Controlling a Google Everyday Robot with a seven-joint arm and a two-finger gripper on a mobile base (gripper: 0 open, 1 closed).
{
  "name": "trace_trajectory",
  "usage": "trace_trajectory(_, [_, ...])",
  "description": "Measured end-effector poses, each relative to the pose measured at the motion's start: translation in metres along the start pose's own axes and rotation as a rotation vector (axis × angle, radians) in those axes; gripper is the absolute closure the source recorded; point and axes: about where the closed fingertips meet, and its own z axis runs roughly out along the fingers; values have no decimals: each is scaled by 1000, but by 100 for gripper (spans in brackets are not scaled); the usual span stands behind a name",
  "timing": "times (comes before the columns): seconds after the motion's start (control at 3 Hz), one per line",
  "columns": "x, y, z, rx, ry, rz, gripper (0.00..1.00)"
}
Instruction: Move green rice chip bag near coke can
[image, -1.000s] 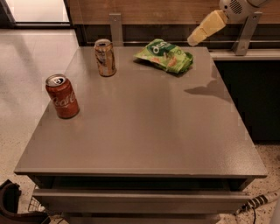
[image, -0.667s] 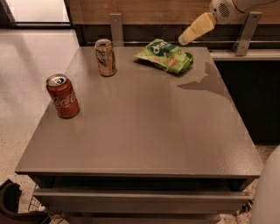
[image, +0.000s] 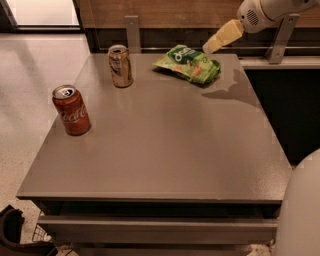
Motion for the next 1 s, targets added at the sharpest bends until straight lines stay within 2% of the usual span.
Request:
trace_trajectory(0.33, [14, -16, 47, -33, -10, 69, 0])
trace_trajectory(0.67, [21, -18, 83, -74, 0, 106, 0])
trace_trajectory(1.0, [21, 7, 129, -173, 24, 114, 0])
